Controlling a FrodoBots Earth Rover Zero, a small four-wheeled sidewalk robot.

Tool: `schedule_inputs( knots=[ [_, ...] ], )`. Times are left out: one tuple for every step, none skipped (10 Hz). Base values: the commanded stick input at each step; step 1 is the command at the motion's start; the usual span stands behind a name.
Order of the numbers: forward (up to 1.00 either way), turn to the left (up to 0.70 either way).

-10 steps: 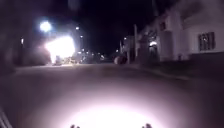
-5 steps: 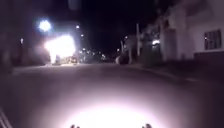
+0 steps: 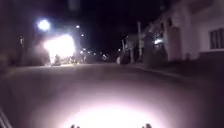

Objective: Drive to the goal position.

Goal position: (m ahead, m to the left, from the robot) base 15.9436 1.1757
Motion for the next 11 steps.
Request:
schedule_inputs(
  knots=[
    [0.85, 0.0],
    [0.85, 0.0],
    [0.85, 0.0],
    [0.85, 0.0],
    [0.85, 0.0],
    [0.85, 0.0],
    [0.85, 0.0],
    [0.85, 0.0],
    [0.85, 0.0],
    [0.85, 0.0],
    [0.85, 0.0]
  ],
)
